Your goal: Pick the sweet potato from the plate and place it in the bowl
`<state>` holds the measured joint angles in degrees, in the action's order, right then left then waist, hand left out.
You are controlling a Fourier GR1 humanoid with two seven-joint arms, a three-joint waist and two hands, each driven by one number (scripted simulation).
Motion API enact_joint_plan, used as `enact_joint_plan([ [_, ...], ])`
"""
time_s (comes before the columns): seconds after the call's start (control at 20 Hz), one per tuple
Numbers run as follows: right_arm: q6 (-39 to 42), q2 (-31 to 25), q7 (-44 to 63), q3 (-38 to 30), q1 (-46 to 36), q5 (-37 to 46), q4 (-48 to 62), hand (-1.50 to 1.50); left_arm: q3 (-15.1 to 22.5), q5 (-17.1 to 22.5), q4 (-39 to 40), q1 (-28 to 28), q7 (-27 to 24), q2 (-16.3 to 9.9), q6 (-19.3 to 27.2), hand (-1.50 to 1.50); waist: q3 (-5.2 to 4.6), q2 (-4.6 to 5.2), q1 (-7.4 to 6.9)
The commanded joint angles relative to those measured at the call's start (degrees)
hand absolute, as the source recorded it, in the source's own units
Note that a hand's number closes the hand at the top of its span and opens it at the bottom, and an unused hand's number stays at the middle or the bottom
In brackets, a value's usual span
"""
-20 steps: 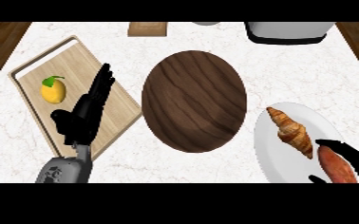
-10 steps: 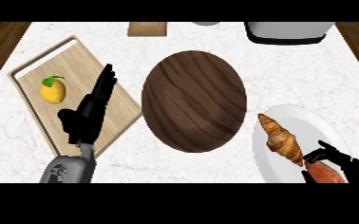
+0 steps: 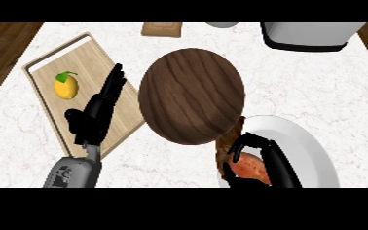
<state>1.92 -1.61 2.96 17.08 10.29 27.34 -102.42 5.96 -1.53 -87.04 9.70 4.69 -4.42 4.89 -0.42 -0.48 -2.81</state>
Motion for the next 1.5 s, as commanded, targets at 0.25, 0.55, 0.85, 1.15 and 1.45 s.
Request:
enact_joint_plan([
  [0.25,-25.01,1.59,12.25,24.84,-11.62,14.88,-5.88,1.50,-1.10,0.06,1.88,0.14,-0.54,-0.58,-0.02,0.00,-0.07,-0.40,0.87],
  [0.55,-29.83,1.61,30.08,32.07,-19.42,28.69,-6.00,1.50,-0.93,0.00,-0.46,0.14,1.47,-0.48,0.54,0.00,-0.11,-1.00,1.59],
  [0.85,-27.94,1.61,48.15,33.39,-30.66,36.20,-5.28,1.50,-0.30,-0.21,0.47,-1.15,0.76,-0.47,-0.11,0.00,-0.13,-0.66,1.14],
  [1.15,-24.34,1.61,65.03,29.16,-47.36,38.08,-2.92,1.50,0.39,-0.41,0.65,0.88,0.97,0.69,0.21,0.00,0.02,-0.18,0.23],
  [1.45,-17.77,1.59,74.46,22.88,-62.02,33.42,3.82,1.50,-0.23,-0.40,2.49,2.39,0.13,0.80,0.20,0.00,0.09,0.21,0.04],
])
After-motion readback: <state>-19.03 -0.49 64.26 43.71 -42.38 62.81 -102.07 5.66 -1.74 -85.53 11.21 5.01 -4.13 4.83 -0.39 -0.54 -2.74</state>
